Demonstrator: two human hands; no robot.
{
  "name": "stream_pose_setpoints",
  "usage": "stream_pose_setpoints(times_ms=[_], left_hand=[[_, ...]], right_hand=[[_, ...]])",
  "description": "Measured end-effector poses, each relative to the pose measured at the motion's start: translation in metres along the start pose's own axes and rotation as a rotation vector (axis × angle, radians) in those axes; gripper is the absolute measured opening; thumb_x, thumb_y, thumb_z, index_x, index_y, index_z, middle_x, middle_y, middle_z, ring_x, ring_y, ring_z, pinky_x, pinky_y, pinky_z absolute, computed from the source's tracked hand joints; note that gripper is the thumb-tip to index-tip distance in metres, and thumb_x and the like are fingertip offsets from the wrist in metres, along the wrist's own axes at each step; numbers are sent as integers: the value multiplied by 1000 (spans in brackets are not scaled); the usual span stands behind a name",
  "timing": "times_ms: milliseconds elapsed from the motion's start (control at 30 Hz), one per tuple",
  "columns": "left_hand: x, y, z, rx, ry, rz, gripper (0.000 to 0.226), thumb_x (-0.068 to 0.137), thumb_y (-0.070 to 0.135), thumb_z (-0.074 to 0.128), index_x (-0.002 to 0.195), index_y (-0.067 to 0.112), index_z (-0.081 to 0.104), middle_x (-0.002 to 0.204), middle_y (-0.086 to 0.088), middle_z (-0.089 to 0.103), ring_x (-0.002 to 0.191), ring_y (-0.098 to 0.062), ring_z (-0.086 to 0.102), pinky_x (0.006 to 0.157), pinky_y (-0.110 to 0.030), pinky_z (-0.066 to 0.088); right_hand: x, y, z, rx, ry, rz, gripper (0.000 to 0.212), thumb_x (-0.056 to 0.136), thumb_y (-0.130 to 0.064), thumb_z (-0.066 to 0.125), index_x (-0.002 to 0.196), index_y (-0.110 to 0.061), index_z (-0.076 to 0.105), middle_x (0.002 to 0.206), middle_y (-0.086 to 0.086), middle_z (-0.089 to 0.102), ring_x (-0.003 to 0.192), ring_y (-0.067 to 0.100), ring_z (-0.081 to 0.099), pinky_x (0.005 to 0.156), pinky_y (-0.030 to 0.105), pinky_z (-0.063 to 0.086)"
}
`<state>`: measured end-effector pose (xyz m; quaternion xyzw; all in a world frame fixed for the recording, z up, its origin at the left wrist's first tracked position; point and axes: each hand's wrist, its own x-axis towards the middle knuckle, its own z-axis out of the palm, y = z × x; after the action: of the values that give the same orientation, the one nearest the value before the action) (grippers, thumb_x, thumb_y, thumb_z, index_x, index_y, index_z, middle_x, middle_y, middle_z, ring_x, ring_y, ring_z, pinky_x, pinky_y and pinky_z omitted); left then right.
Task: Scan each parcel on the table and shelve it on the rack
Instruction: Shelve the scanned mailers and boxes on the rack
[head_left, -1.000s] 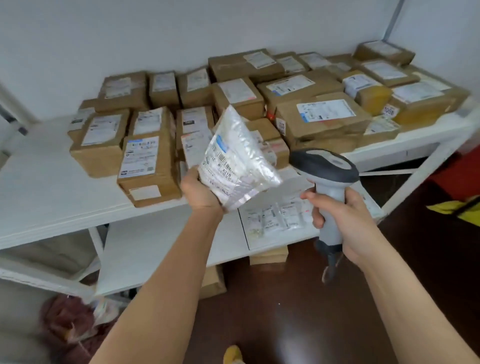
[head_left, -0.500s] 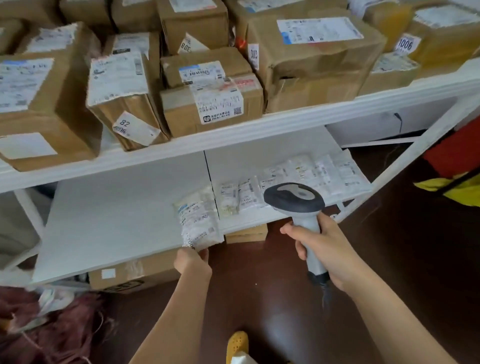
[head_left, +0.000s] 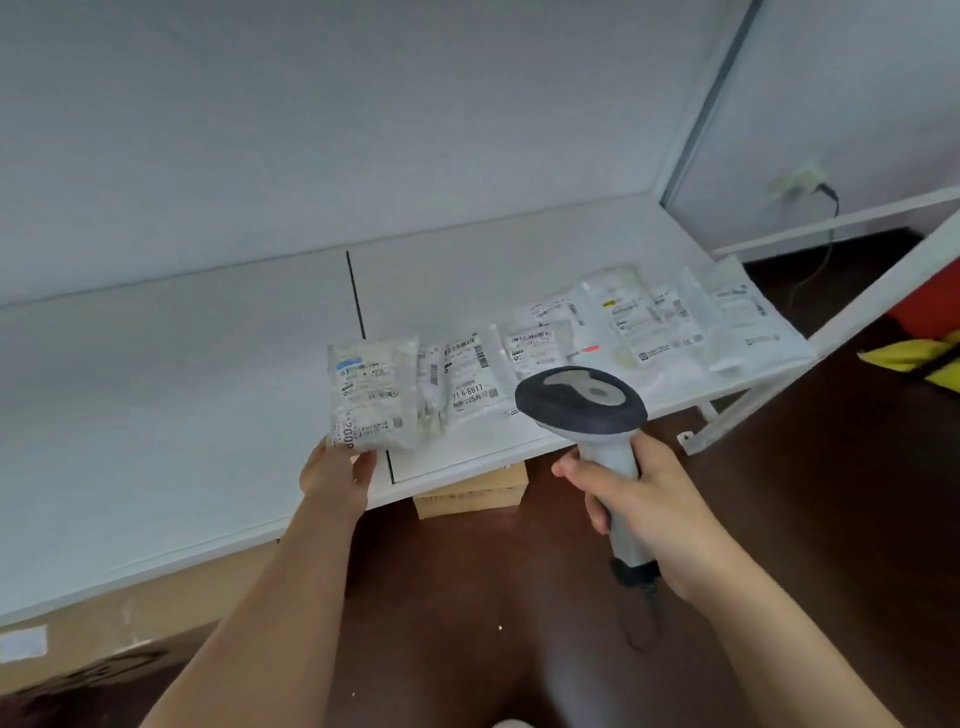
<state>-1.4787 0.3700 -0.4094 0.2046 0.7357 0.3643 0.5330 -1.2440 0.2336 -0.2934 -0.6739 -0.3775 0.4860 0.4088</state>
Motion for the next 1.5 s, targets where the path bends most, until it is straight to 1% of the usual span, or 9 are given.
stream_pose_setpoints(times_ms=[67, 167, 233, 300, 433, 533, 767, 1000, 1500], left_hand=[[6, 0, 6, 489, 95, 138, 48, 108, 34, 29, 151, 13, 32, 152, -6, 41, 144, -22, 31, 117, -26, 18], [-2, 5, 8, 701, 90, 138, 55, 106, 40, 32, 154, 16, 20, 151, -1, 40, 142, -19, 34, 121, -31, 10], [-22, 21, 11, 506, 32, 11, 53, 105, 34, 39, 153, 15, 26, 155, -2, 35, 143, -18, 33, 115, -28, 25], [-52, 45, 18, 22, -69, -228, 47, 104, 15, 42, 150, 6, 34, 155, -10, 36, 140, -23, 39, 83, -27, 49], [-147, 86, 50, 113, -313, -312, 44, 100, 6, 48, 143, -1, 43, 119, -17, 56, 83, -21, 56, 61, -28, 49], [-221, 118, 98, 194, -479, -344, 35, 99, 8, 53, 133, 0, 53, 95, -10, 59, 76, -23, 58, 51, -26, 55], [-421, 192, 261, 454, -927, -175, 26, 100, 15, 54, 125, 9, 57, 118, -11, 63, 103, -26, 64, 92, -35, 53], [-577, 190, 437, 581, -1262, -75, 25, 101, 13, 50, 124, 9, 57, 110, -9, 65, 96, -24, 63, 80, -31, 52], [-761, 149, 756, 722, -1279, -100, 25, 101, 6, 44, 122, 5, 58, 96, -8, 64, 94, -24, 59, 87, -34, 46]], right_hand=[[4, 4, -8, 5, 24, 3, 18, 90, -9, 68, 97, 6, 61, 48, 1, 49, 44, 12, 44, 46, 18, 39], [0, -7, -20, 29, 55, 34, 19, 90, -8, 67, 99, 7, 60, 49, 0, 50, 43, 12, 44, 46, 19, 38], [-8, -25, -31, 32, 70, 59, 19, 90, -7, 67, 100, 8, 60, 51, 5, 50, 44, 13, 44, 47, 19, 39], [-20, -48, -47, 43, 86, 90, 20, 90, -8, 67, 100, 8, 59, 51, 7, 49, 44, 14, 44, 47, 19, 39], [-60, -108, -91, 113, 146, 162, 20, 91, -10, 67, 101, 5, 60, 52, 4, 50, 44, 14, 46, 47, 19, 41], [-94, -157, -137, 162, 236, 190, 21, 91, -12, 68, 102, 5, 60, 52, 7, 51, 45, 16, 46, 47, 21, 41], [-168, -232, -285, 252, 556, 133, 14, 92, -13, 66, 101, -3, 62, 53, 6, 54, 46, 14, 48, 47, 19, 41], [-198, -228, -460, 380, 874, 50, 14, 92, -11, 65, 104, -3, 62, 71, 15, 67, 43, 12, 48, 46, 22, 40], [-216, -201, -774, 405, 1133, 66, 14, 96, -18, 61, 103, -6, 63, 52, -9, 61, 45, 9, 49, 47, 16, 43]])
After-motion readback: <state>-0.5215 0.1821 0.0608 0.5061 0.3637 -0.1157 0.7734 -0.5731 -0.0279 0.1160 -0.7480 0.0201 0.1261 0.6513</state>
